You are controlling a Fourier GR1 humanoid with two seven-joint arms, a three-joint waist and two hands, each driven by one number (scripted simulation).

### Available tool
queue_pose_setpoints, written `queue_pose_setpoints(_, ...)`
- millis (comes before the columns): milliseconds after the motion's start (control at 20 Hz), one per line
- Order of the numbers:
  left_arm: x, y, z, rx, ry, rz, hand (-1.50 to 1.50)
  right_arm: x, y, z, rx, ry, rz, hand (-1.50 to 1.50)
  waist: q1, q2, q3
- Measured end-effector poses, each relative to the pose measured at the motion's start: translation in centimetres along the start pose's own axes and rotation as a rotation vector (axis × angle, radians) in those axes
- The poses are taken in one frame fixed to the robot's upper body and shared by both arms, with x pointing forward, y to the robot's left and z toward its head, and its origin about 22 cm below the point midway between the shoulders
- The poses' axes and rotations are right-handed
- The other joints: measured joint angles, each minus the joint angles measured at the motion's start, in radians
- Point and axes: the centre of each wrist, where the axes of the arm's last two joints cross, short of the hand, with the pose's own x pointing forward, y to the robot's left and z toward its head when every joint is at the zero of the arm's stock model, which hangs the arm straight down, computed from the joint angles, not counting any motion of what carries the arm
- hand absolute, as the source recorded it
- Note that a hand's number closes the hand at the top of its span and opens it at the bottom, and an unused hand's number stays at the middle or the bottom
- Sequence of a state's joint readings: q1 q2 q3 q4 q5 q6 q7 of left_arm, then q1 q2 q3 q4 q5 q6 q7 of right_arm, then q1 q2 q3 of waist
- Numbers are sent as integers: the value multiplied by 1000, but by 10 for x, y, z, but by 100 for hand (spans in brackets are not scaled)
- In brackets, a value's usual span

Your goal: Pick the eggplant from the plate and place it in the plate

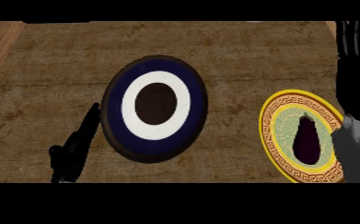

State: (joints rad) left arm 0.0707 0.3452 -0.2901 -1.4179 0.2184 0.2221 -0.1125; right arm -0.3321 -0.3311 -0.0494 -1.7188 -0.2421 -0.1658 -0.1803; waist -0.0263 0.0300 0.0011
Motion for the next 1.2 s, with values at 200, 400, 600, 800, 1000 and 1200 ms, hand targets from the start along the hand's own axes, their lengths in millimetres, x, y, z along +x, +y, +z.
queue_pose_setpoints(200,14,4,-11,4,-44,-19,0,-34,-10,13,-136,242,53,150,22,-14,-1)
queue_pose_setpoints(400,27,15,-20,24,-112,-43,0,-70,-47,47,-240,521,328,-150,35,4,-14)
queue_pose_setpoints(600,35,22,-27,25,-127,-34,0,-98,-47,81,-483,598,537,-150,34,-9,-7)
queue_pose_setpoints(800,31,27,-32,22,-121,-27,0,-121,-2,107,-554,589,666,-150,33,-21,-4)
queue_pose_setpoints(1000,27,38,-34,31,-112,-28,0,-122,16,133,-584,600,793,-150,24,-28,-4)
queue_pose_setpoints(1200,27,43,-34,35,-108,-23,0,-107,16,139,-605,626,890,-150,18,-32,-5)
